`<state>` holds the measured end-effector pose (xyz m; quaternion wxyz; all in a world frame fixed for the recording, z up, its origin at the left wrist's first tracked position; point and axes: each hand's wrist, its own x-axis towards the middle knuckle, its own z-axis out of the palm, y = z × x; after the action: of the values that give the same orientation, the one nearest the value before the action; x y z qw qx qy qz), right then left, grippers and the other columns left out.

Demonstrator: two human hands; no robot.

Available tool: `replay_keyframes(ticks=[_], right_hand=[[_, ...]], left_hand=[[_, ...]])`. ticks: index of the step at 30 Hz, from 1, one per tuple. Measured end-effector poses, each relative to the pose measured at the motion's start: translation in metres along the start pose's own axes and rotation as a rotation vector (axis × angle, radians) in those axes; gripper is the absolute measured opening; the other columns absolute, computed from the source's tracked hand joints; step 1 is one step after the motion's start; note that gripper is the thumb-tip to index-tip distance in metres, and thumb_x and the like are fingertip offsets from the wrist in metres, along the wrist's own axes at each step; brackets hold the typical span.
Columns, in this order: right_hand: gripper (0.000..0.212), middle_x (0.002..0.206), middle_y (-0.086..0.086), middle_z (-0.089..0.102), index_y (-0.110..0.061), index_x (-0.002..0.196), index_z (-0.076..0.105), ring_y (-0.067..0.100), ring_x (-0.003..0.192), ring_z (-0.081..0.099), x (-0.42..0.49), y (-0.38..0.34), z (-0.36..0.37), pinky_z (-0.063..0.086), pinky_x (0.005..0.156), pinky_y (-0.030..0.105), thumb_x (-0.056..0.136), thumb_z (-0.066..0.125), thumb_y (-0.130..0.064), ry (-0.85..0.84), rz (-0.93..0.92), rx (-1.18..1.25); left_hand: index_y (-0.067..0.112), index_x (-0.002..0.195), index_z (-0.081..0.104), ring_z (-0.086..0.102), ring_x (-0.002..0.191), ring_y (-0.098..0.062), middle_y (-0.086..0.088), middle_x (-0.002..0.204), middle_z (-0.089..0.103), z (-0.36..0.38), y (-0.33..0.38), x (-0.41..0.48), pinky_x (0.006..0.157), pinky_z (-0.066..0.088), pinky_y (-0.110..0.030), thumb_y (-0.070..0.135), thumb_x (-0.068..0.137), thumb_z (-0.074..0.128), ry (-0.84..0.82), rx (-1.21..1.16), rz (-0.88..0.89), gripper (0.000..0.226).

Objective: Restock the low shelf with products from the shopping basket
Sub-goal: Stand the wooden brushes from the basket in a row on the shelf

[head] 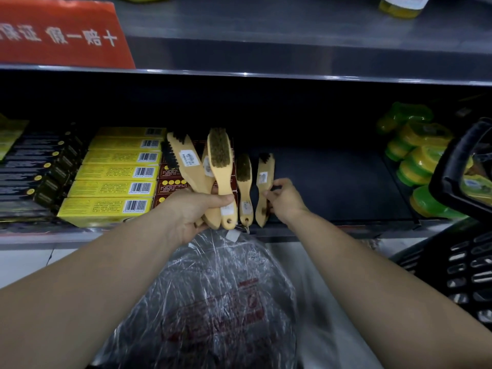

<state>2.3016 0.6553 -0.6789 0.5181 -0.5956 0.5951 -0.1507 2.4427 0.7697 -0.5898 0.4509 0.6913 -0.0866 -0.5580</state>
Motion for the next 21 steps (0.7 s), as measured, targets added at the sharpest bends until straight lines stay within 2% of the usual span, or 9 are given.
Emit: replay_keyframes(ticks=[3, 10, 13, 15, 16, 18, 20, 21], right_hand=[[0.031, 0.075, -0.003, 0.053, -0.013, 0.125, 0.042, 0.014, 0.072, 0.054, -0.001, 0.0, 0.0, 0.045, 0.071, 0.03, 0.096, 0.051, -0.019, 0.03, -0.049, -0.064], [0.034, 0.103, 0.011, 0.064, -0.012, 0.129, 0.042, 0.025, 0.096, 0.059, 0.002, -0.002, -0.001, 0.043, 0.077, 0.028, 0.096, 0.049, -0.018, 0.028, -0.048, -0.158], [0.035, 0.079, -0.002, 0.057, -0.009, 0.129, 0.041, 0.013, 0.076, 0.053, 0.001, 0.002, 0.002, 0.038, 0.066, 0.022, 0.096, 0.049, -0.018, 0.043, -0.058, -0.122], [0.036, 0.07, -0.005, 0.052, -0.009, 0.129, 0.041, 0.008, 0.067, 0.049, 0.0, 0.003, 0.003, 0.035, 0.057, 0.02, 0.096, 0.05, -0.017, 0.06, -0.069, -0.112], [0.036, 0.073, -0.003, 0.055, -0.01, 0.13, 0.041, 0.01, 0.069, 0.05, 0.0, 0.001, 0.003, 0.036, 0.057, 0.02, 0.095, 0.051, -0.017, 0.061, -0.075, -0.118], [0.038, 0.095, 0.006, 0.063, -0.013, 0.131, 0.041, 0.016, 0.084, 0.055, 0.0, -0.002, 0.0, 0.04, 0.068, 0.023, 0.095, 0.051, -0.02, 0.039, -0.066, -0.169], [0.04, 0.12, 0.012, 0.056, -0.014, 0.132, 0.042, 0.024, 0.102, 0.055, -0.001, -0.006, -0.004, 0.04, 0.077, 0.026, 0.095, 0.052, -0.025, 0.028, -0.05, -0.293], [0.041, 0.125, 0.012, 0.05, -0.013, 0.131, 0.043, 0.027, 0.109, 0.052, -0.003, -0.007, -0.006, 0.04, 0.081, 0.029, 0.095, 0.052, -0.028, 0.059, -0.063, -0.365]], left_hand=[[0.015, 0.087, 0.06, 0.063, 0.078, -0.017, -0.003, 0.085, 0.069, 0.002, -0.002, -0.001, 0.06, 0.045, -0.029, 0.004, 0.074, 0.074, -0.023, 0.026, 0.004, 0.022], [0.014, 0.096, 0.059, 0.061, 0.078, -0.015, -0.002, 0.088, 0.068, 0.006, -0.004, -0.001, 0.057, 0.043, -0.027, 0.005, 0.077, 0.073, -0.013, 0.021, 0.015, 0.025], [0.014, 0.095, 0.058, 0.06, 0.077, -0.013, -0.001, 0.087, 0.066, 0.008, -0.005, -0.001, 0.058, 0.043, -0.028, 0.004, 0.078, 0.071, -0.001, 0.008, 0.016, 0.024], [0.015, 0.094, 0.058, 0.06, 0.077, -0.013, -0.001, 0.087, 0.066, 0.009, -0.006, 0.0, 0.06, 0.045, -0.027, 0.002, 0.078, 0.07, 0.008, 0.003, 0.01, 0.023], [0.015, 0.093, 0.058, 0.06, 0.077, -0.014, -0.002, 0.087, 0.066, 0.009, -0.006, 0.0, 0.061, 0.046, -0.027, 0.001, 0.079, 0.069, 0.01, 0.003, 0.007, 0.022], [0.015, 0.087, 0.058, 0.059, 0.077, -0.014, -0.002, 0.085, 0.065, 0.01, -0.006, 0.0, 0.062, 0.047, -0.027, 0.0, 0.079, 0.068, 0.012, 0.004, 0.006, 0.02], [0.016, 0.086, 0.057, 0.059, 0.077, -0.014, -0.002, 0.084, 0.065, 0.01, -0.007, 0.0, 0.061, 0.046, -0.027, 0.0, 0.079, 0.068, 0.016, 0.006, 0.007, 0.02], [0.016, 0.086, 0.057, 0.059, 0.077, -0.014, -0.001, 0.084, 0.066, 0.01, -0.007, -0.001, 0.06, 0.046, -0.027, 0.0, 0.079, 0.068, 0.018, 0.006, 0.01, 0.02]])
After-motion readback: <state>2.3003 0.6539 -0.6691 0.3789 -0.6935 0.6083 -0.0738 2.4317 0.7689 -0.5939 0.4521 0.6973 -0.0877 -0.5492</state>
